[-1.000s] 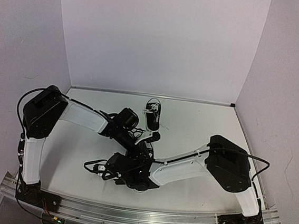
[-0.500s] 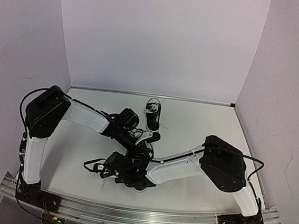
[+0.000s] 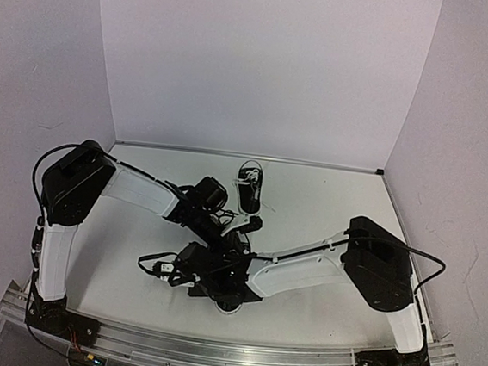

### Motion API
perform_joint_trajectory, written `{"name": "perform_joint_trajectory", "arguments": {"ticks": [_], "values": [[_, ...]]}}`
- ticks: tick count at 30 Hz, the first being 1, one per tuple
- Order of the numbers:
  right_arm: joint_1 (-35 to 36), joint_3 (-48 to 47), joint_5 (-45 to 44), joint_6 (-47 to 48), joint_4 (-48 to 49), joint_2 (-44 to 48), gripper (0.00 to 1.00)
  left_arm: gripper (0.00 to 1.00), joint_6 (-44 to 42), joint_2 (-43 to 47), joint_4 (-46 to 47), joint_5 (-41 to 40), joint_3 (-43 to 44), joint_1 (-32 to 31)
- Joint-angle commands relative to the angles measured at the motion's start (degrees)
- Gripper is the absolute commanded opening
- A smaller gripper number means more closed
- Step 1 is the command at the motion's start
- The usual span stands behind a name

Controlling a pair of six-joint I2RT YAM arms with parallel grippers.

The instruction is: Tie the shoes

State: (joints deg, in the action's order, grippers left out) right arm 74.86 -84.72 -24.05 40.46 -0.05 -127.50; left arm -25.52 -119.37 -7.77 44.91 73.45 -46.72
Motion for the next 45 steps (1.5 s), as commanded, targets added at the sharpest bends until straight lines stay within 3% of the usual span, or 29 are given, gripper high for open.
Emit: {"name": "perform_joint_trajectory", "arguments": {"ticks": [1,19,36,45], "values": [[0.7,3.5,3.2,-4.8,0.1,7.5,0.0,0.04,-0.2,-0.7,-3.1,-1.4,1.4,-0.2],[1.8,20.2,9.0,-18.9,0.7,21.8,0.0,0.0,1.9,1.9,0.0,-4.2,-0.8,-0.2],[1.7,35.3,5.4,-33.4,2.7,34.0,0.0,0.0,4.4,7.1,6.2,-10.4,-5.9,-0.3],[-2.3,39.9,4.9,-42.4,3.5,40.3,0.0,0.0,5.4,11.7,10.4,-12.3,-10.5,-0.4]]}}
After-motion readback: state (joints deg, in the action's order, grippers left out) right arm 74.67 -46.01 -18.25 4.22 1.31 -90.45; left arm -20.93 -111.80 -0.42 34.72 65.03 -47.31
